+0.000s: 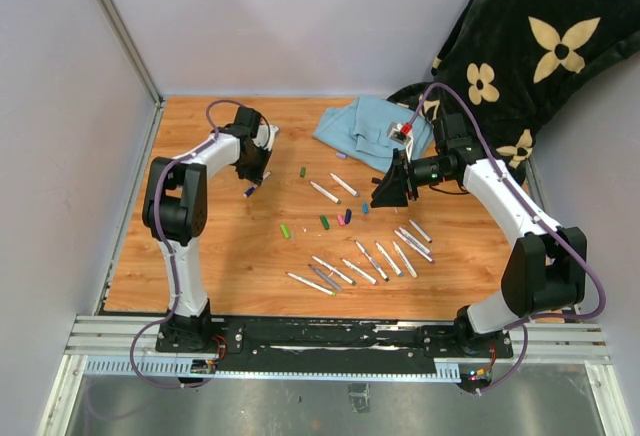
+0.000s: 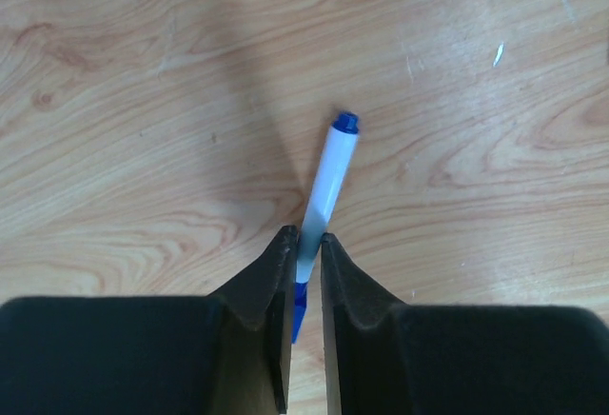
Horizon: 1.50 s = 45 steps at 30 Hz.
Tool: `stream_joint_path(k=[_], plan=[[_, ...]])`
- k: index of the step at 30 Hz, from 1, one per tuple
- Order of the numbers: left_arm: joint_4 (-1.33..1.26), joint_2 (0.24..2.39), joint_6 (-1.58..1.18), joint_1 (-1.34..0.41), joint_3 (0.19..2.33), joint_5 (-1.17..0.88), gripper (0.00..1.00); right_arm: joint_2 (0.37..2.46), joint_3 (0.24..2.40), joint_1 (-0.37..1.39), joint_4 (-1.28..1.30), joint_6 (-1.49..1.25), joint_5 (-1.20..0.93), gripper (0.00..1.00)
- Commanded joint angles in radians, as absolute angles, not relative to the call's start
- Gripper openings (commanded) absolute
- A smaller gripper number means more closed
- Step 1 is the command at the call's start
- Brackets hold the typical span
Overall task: Open the pen caps
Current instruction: Pick up the pen from the center of the board.
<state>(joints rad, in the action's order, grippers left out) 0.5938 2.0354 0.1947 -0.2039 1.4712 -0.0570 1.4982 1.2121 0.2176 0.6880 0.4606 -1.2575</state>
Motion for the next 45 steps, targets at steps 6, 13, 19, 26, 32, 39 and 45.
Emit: stream_joint_path(k=[6, 13, 19, 26, 32, 39, 45], plan=[[0.587, 1.95, 0.112, -0.197, 1.378, -0.049, 0.26, 1.5, 1.224, 0.203, 0.722, 0.479, -1.301, 0.39], [0.588, 1.945, 0.105, -0.197, 1.34, -0.021, 0.27, 1.499, 1.222, 0.203, 0.722, 0.477, -1.31, 0.38], [0.589, 1.927, 0.107, -0.198, 1.35, -0.024, 0.01, 1.499, 1.219, 0.202, 0.722, 0.476, -1.327, 0.39], [0.569, 1.771, 0.072, -0.202, 1.341, -0.069, 0.0, 1.472, 1.216, 0.206, 0.754, 0.555, -1.344, 0.41], [0.483, 1.585, -0.037, -0.26, 1.204, -0.442, 0.0, 1.391, 1.202, 0.227, 0.8, 0.732, -1.339, 0.47], [0.401, 1.54, -0.147, -0.472, 1.101, -0.775, 0.0, 1.172, 1.013, 0.314, 0.698, 1.146, -1.175, 0.75], [0.406, 1.607, -0.152, -0.618, 1.142, -0.845, 0.0, 1.023, 0.851, 0.465, 0.575, 1.382, -0.901, 0.89]])
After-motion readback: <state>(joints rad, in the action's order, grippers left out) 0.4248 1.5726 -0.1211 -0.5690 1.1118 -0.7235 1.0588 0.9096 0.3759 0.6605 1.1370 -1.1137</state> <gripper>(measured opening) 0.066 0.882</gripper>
